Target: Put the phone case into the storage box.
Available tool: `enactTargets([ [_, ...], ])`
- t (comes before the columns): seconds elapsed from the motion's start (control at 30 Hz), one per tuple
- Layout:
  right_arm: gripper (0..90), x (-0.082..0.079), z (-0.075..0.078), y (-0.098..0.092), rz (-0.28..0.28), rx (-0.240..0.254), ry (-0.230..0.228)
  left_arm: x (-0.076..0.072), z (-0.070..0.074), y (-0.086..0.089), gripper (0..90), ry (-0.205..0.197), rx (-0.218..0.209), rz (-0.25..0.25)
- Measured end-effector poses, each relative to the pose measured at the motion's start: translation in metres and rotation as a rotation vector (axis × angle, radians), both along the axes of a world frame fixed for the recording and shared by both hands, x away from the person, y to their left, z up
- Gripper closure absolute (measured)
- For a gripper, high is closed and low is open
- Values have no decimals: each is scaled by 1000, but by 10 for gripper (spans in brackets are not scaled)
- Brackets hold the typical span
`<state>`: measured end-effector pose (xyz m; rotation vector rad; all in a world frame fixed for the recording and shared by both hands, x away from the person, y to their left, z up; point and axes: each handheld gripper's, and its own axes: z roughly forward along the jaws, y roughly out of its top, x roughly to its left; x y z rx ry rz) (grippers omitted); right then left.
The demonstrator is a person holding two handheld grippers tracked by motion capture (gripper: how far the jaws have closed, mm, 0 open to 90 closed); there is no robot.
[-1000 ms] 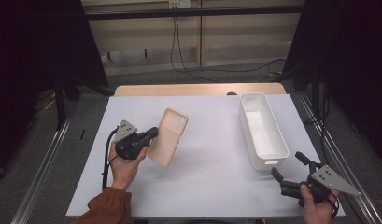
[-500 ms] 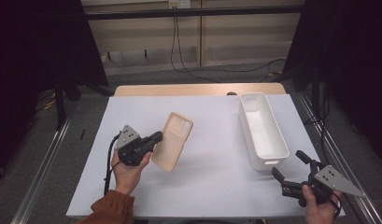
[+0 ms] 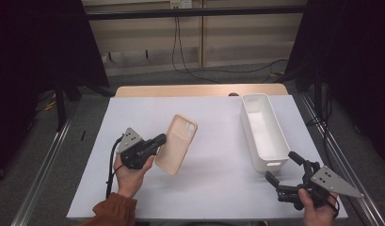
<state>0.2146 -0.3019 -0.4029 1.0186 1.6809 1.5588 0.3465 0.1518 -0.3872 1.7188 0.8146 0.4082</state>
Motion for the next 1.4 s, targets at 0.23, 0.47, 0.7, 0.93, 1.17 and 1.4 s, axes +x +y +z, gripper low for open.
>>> enactTargets([
  [0.23,0,3,6,9,30,-4,-1,1,0,-4,878,0,-9,-8],
  [0.47,0,12,10,17,57,-13,-3,0,-1,-10,878,3,-7,-28],
  [0.7,0,23,16,31,110,-31,-5,-2,-2,-17,878,1,-5,-42],
  [0.93,0,28,17,42,147,-35,-9,-2,-2,-20,877,2,-8,-43],
  [1.17,0,38,18,53,186,-31,8,-2,-2,-20,877,7,-18,-28],
  [1.4,0,51,17,62,208,-26,32,0,-2,-26,877,7,-20,-39],
])
